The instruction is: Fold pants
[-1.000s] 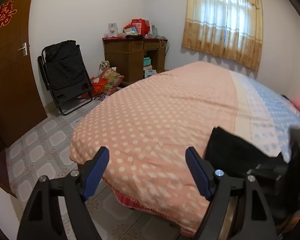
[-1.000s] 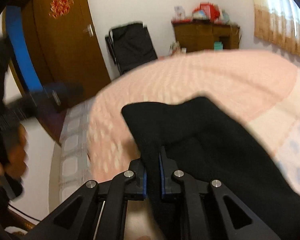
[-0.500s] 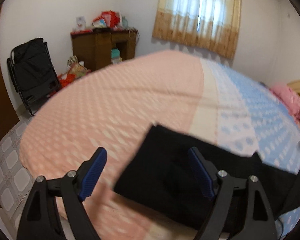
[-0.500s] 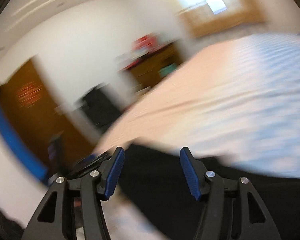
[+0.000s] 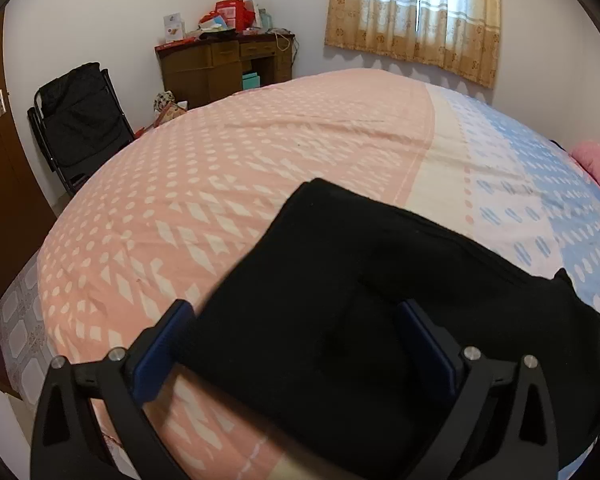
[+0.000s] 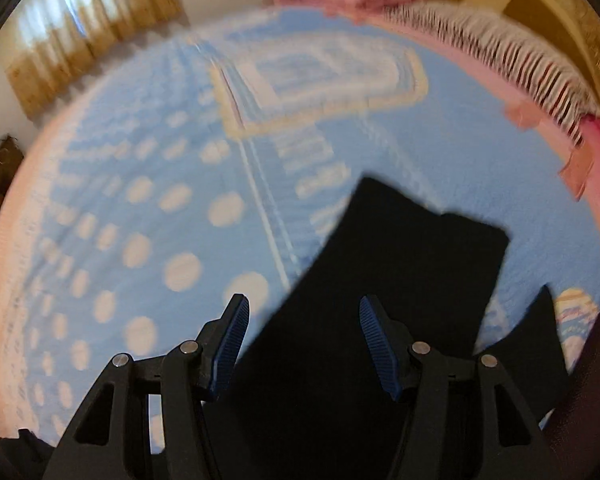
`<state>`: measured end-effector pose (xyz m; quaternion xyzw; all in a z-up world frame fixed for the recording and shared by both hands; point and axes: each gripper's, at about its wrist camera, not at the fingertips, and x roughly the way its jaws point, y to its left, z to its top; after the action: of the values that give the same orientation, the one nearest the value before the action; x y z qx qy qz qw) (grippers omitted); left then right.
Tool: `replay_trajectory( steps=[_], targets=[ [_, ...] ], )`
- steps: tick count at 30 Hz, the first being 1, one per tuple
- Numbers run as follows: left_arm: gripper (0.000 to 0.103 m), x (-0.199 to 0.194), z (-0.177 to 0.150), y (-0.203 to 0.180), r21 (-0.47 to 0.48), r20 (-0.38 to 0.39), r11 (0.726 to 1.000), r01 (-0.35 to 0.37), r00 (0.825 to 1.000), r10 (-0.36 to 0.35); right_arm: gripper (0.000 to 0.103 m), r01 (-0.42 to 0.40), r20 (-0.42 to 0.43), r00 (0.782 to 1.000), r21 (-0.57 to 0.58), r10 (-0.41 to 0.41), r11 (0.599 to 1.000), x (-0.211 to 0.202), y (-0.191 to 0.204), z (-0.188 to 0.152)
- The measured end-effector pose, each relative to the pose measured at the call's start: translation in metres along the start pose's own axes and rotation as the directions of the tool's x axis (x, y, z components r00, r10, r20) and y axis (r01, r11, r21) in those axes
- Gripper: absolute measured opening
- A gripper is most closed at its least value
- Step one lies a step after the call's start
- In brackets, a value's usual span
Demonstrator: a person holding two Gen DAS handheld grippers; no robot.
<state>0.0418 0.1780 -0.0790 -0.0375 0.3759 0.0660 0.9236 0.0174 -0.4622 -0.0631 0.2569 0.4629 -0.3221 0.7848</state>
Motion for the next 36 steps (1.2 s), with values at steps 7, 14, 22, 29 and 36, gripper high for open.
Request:
replay_trajectory(
  steps=[7,14,22,29,36],
  targets=[
    [0.103,0.002,0.001,-0.005,-0.002,-0.005,1.000,-0.020,1.000,0.020,0.007,-0.123,-0.001,0.992,0.037,0.123,0.992,-0.003,-0.023,-0.004],
    [0.103,0.004,0.004,-0.008,-0.006,-0.008,1.000,-0.027,1.000,0.026,0.005,-0.441,0.229,0.879,0.053,0.419,0.896,-0.079,-0.075,-0.037],
    [0.103,0.005,0.003,-0.009,-0.008,-0.004,0.999,-0.032,0.999,0.032,0.005,-0.514,0.343,0.828,0.151,0.443,0.844,-0.129,-0.169,-0.123],
    [0.103,0.005,0.003,-0.010,-0.009,0.001,0.999,-0.051,0.999,0.051,0.006,-0.344,0.359,0.906,0.308,0.226,0.887,-0.148,-0.250,-0.163],
    [0.103,0.002,0.005,-0.014,-0.012,-0.007,0.995,-0.095,0.995,0.095,0.066,-0.355,0.402,0.863,0.056,0.305,0.933,-0.186,-0.207,-0.138]
  ],
)
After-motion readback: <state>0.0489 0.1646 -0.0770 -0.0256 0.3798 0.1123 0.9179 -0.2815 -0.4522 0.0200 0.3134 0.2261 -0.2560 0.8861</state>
